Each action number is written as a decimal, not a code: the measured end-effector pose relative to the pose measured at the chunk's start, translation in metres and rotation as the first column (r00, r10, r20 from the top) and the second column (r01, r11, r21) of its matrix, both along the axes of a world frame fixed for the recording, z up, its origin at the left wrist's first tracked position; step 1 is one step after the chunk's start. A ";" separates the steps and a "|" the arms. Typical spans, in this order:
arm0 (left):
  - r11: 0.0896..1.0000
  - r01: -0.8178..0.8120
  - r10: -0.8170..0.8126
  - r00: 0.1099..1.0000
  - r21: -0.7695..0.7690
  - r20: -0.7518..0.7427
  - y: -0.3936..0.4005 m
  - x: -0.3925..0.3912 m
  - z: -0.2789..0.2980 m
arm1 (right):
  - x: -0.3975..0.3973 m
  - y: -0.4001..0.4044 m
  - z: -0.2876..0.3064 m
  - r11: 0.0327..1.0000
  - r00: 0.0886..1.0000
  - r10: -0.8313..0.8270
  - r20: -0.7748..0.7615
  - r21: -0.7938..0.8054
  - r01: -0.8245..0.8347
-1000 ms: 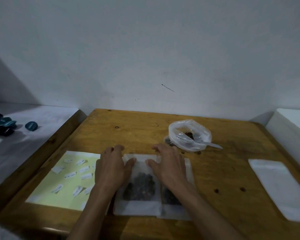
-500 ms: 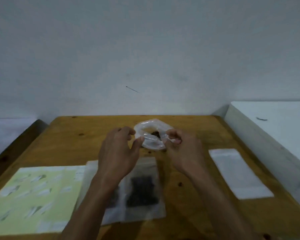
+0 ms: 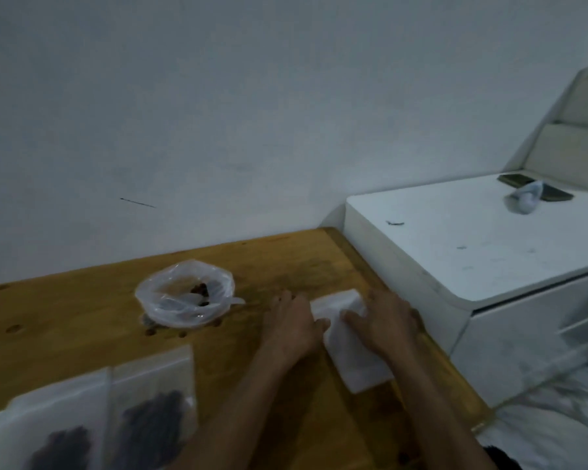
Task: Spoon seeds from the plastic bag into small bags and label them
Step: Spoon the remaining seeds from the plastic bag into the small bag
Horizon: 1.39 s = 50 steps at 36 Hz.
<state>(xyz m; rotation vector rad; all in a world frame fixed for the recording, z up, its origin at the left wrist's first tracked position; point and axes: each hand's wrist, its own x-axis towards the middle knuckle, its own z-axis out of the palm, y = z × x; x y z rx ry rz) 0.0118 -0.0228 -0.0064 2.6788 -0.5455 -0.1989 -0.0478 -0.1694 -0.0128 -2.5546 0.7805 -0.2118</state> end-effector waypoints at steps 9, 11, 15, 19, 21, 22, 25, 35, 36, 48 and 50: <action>1.000 -0.018 0.019 0.999 -0.005 0.035 -0.006 0.006 -0.006 | 0.004 -0.006 -0.006 0.982 0.995 -0.068 0.073 0.181 0.054; 0.998 -0.033 0.036 0.998 -0.059 0.046 -0.006 0.002 -0.007 | 0.003 -0.005 -0.004 0.974 0.992 -0.079 0.097 0.217 0.056; 0.994 -0.040 0.048 0.996 -0.106 0.076 -0.005 -0.003 -0.008 | 0.001 -0.004 -0.002 0.949 0.964 -0.141 0.228 0.309 0.066; 0.988 -0.055 0.063 0.996 -0.142 0.056 -0.004 -0.003 -0.009 | -0.002 -0.003 0.003 0.917 0.919 -0.174 0.353 0.399 0.020; 0.979 -0.078 0.082 0.997 -0.186 0.014 -0.004 -0.002 -0.008 | -0.002 -0.005 0.006 0.893 0.906 -0.173 0.387 0.450 -0.021; 0.971 -0.100 0.098 0.995 -0.217 -0.020 -0.004 -0.002 -0.007 | -0.002 -0.007 0.008 0.881 0.905 -0.170 0.391 0.472 -0.038; 0.920 -0.174 0.142 0.983 -0.350 -0.115 -0.003 0.000 -0.003 | -0.003 -0.011 0.017 0.869 0.908 -0.141 0.394 0.489 -0.078; 0.700 -0.266 0.179 0.964 -0.663 -0.198 0.005 -0.003 0.012 | -0.007 -0.005 0.024 0.880 0.886 -0.151 0.438 0.467 -0.081; 0.705 -0.257 0.172 0.966 -0.661 -0.192 0.005 -0.003 0.013 | -0.008 -0.005 0.024 0.882 0.883 -0.159 0.442 0.466 -0.074; 0.750 -0.222 0.117 0.972 -0.623 -0.205 0.008 -0.006 0.015 | -0.010 -0.001 0.019 0.950 0.896 -0.118 0.429 0.311 -0.024; 0.746 -0.232 0.117 0.968 -0.624 -0.221 0.008 -0.006 0.016 | -0.011 -0.001 0.021 0.945 0.871 -0.129 0.473 0.325 -0.036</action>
